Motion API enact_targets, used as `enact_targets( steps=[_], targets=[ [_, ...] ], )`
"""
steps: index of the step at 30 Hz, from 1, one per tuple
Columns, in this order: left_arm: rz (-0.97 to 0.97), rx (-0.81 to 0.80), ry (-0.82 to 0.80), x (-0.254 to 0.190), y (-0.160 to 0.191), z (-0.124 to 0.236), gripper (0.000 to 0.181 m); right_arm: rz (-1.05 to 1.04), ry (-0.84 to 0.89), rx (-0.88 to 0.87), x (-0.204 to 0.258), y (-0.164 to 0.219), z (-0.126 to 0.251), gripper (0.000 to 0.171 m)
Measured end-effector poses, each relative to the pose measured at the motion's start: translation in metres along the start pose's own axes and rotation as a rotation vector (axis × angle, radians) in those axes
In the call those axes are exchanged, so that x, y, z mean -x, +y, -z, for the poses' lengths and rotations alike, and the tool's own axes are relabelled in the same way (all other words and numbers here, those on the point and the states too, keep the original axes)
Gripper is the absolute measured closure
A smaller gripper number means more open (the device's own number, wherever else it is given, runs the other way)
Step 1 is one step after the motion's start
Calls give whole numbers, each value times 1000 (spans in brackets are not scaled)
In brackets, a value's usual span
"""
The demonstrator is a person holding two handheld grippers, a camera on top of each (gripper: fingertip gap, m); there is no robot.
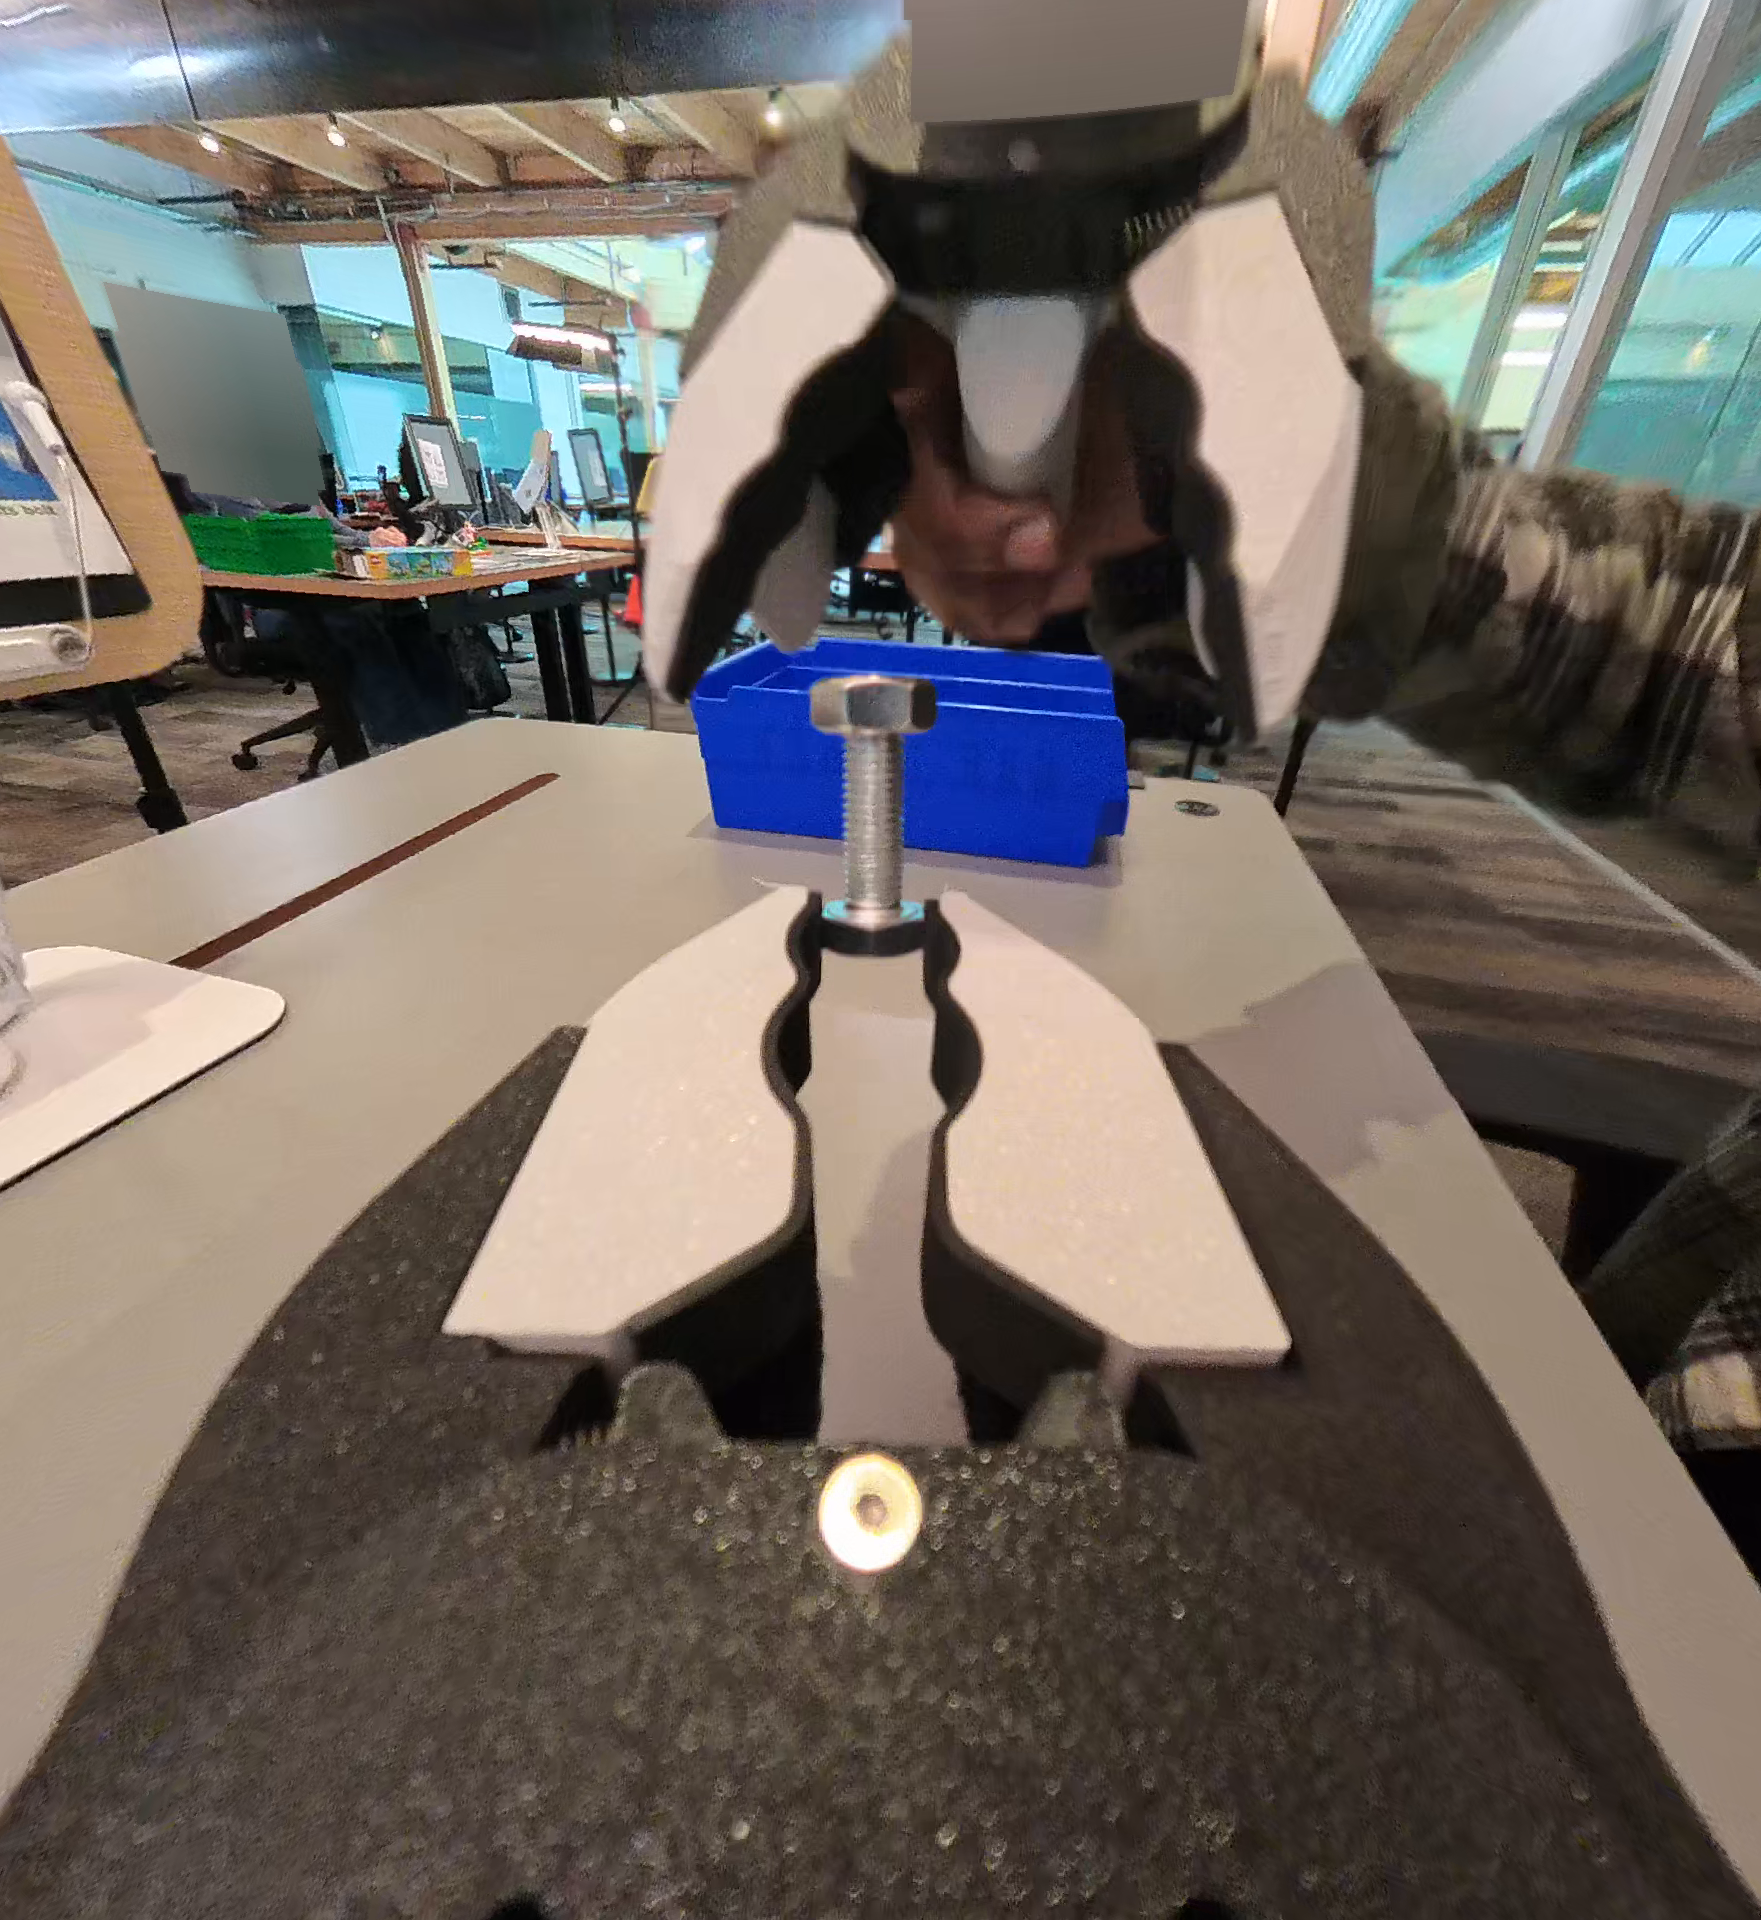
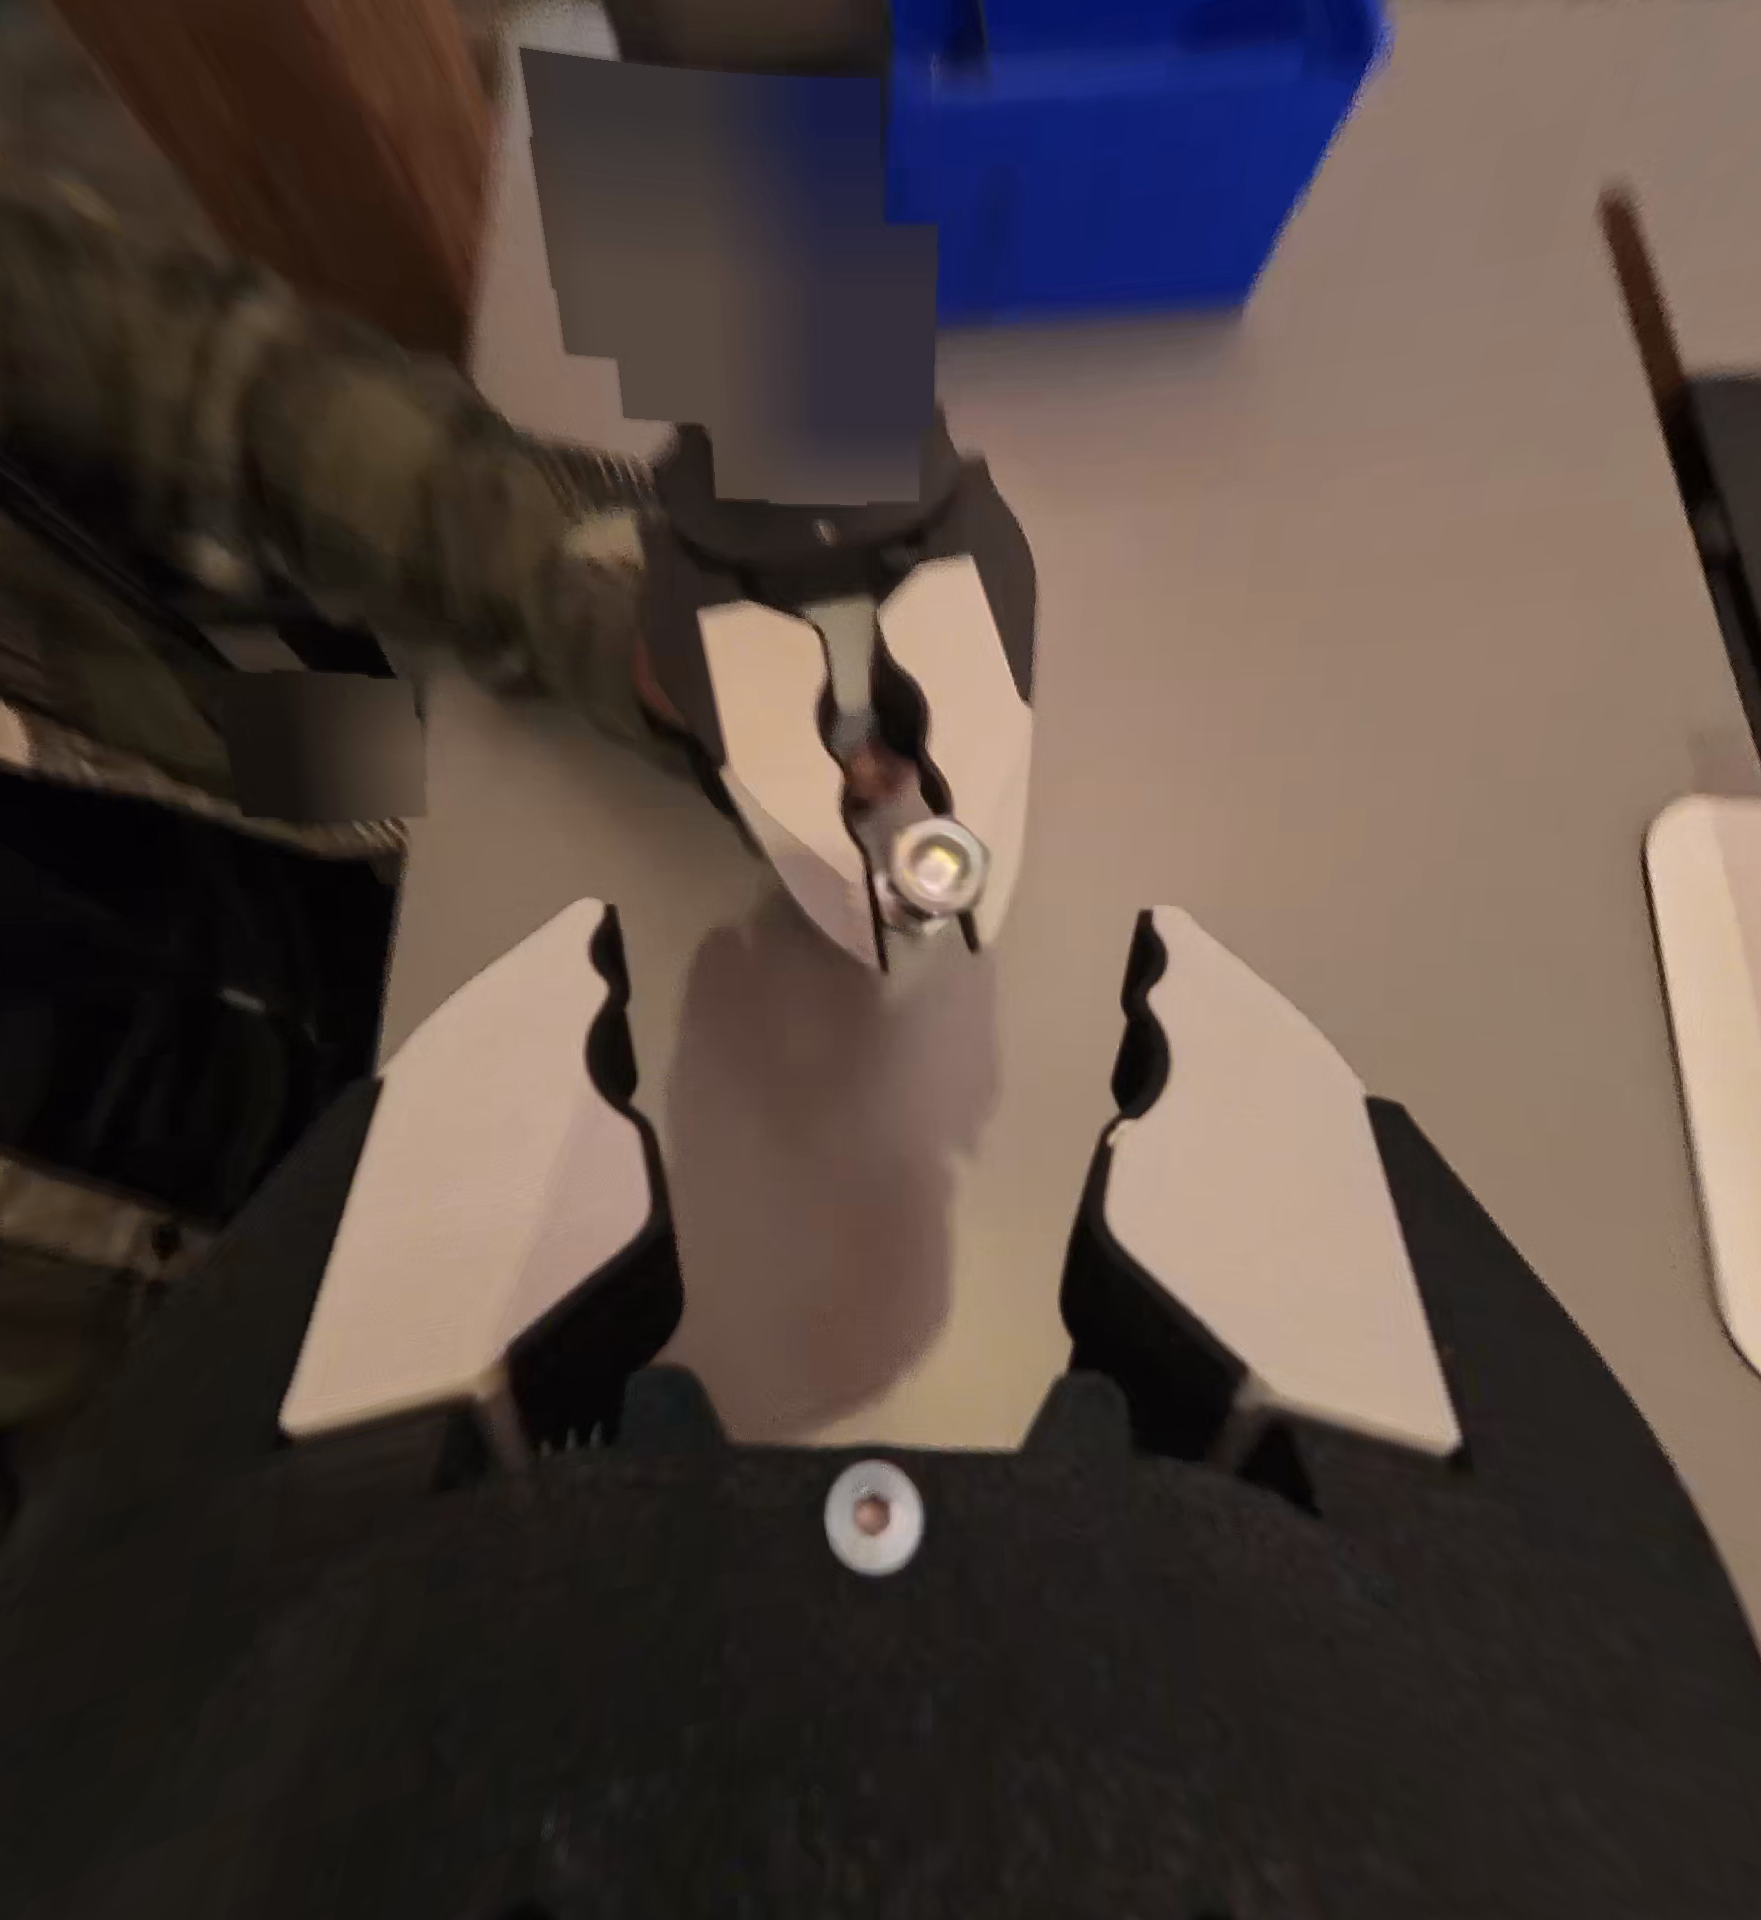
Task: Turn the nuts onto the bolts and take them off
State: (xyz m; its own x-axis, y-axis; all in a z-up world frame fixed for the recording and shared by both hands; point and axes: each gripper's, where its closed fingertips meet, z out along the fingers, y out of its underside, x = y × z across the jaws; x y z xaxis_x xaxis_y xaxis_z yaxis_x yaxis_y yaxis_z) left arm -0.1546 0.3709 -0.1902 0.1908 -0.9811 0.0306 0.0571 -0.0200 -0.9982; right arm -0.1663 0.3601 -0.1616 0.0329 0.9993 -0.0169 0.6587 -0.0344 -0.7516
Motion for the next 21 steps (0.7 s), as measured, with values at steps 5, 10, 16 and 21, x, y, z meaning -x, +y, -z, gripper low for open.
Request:
enact_targets(
  steps=[5, 10, 16, 21],
  targets=[
    [34, -23, -2, 4, -1, 2, 163, 7, -4, -323, 11, -21, -1, 83],
    [39, -36, 2, 4, -3, 3, 163, 2, 58, -349, 10, -17, -10, 78],
    [43, -42, -5, 6, -5, 5, 163, 3, 52, -392, 20, -13, -7, 82],
    [49, -50, -2, 6, -6, 6, 163, -23, 87, -429, 15, -14, -3, 82]
  ],
)
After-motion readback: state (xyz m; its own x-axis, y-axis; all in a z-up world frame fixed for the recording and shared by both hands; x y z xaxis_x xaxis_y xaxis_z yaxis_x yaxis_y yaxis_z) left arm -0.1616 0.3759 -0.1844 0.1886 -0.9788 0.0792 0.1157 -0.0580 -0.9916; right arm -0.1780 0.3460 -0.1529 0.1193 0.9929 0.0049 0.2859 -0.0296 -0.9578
